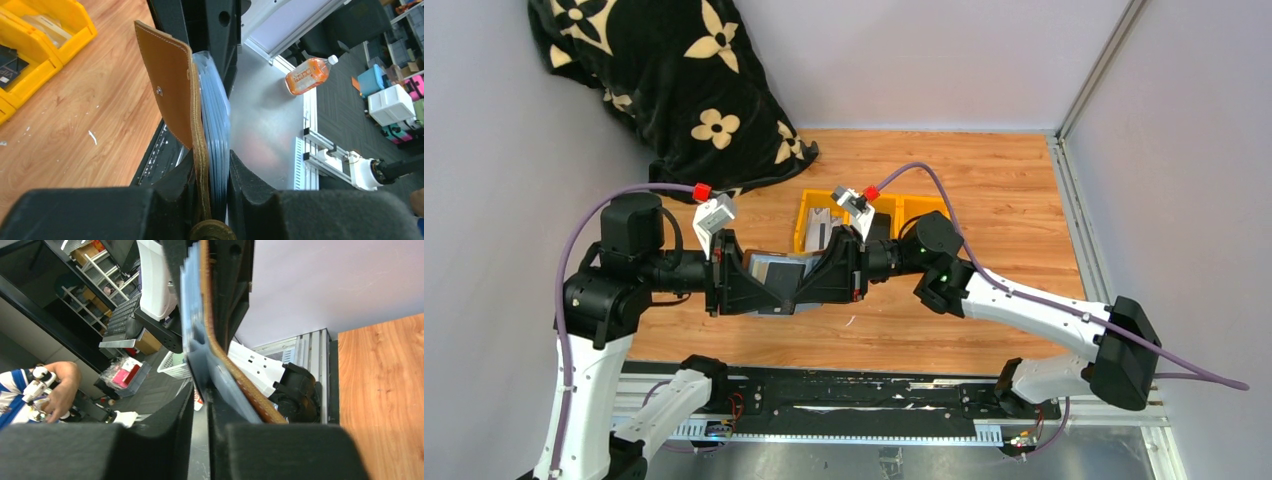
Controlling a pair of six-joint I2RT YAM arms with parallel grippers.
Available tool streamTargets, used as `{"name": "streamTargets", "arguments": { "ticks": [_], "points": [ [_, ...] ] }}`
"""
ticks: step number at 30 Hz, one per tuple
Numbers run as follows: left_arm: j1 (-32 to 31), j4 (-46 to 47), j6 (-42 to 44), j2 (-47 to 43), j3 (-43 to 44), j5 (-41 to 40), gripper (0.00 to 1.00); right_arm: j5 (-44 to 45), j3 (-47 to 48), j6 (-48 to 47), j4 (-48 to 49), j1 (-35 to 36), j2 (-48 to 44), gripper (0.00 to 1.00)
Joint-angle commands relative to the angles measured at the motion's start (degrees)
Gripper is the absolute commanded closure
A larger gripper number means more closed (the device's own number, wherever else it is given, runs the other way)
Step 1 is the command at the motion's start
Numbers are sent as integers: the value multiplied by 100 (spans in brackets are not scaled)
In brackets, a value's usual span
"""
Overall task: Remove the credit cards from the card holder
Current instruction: Remove the credit card from the card holder.
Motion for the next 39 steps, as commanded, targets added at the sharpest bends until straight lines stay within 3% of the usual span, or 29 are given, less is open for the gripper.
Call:
{"name": "streamTargets", "arguments": {
  "ticks": [1, 2, 7, 20, 26, 39],
  "points": [
    [-39, 66, -67, -99, 48, 573, 75, 382, 322, 36, -5, 51, 264, 89],
    [-37, 72, -88, -99, 48, 665, 72, 371, 329, 67, -9, 39, 276, 98],
    [-39, 40, -246, -32, 19, 1532, 58, 161, 327, 242, -90, -40, 299, 100],
    [-39, 48, -265, 52, 238, 1245, 70, -536, -79, 310, 626, -44, 15, 100],
    [-39, 48, -289, 63, 300, 1324, 68, -483, -242, 125, 374, -46, -135, 100],
    [-39, 52, -306, 42, 278, 1337, 75, -486, -231, -457, -652, -95, -480, 100]
  ]
}}
